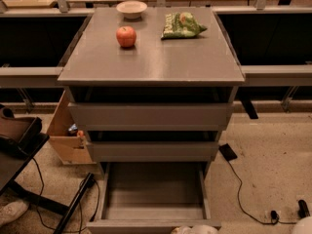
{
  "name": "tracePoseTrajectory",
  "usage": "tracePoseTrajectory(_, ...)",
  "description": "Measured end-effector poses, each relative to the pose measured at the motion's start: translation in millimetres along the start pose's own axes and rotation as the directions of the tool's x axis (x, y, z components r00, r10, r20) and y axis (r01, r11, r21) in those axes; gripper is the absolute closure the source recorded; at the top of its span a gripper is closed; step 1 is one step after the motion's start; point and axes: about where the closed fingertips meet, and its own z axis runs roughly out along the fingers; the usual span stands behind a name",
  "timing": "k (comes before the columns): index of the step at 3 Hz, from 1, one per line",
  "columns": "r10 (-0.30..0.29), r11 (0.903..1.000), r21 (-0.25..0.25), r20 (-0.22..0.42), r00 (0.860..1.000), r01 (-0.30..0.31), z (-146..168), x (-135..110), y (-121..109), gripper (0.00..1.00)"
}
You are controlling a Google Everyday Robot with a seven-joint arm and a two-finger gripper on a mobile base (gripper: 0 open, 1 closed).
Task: Close bottom drawer
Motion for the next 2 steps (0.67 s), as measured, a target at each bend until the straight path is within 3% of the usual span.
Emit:
tracePoseTrajectory(1, 0.030, 0.9965, 0.078, 0.016, 0.999, -0.032, -27.4, -1.2, -10.5, 1.00)
tracePoseTrajectory(2, 0.030, 0.9965, 0.078, 0.016, 0.999, -0.032, -27.4, -1.2, -10.5, 1.00)
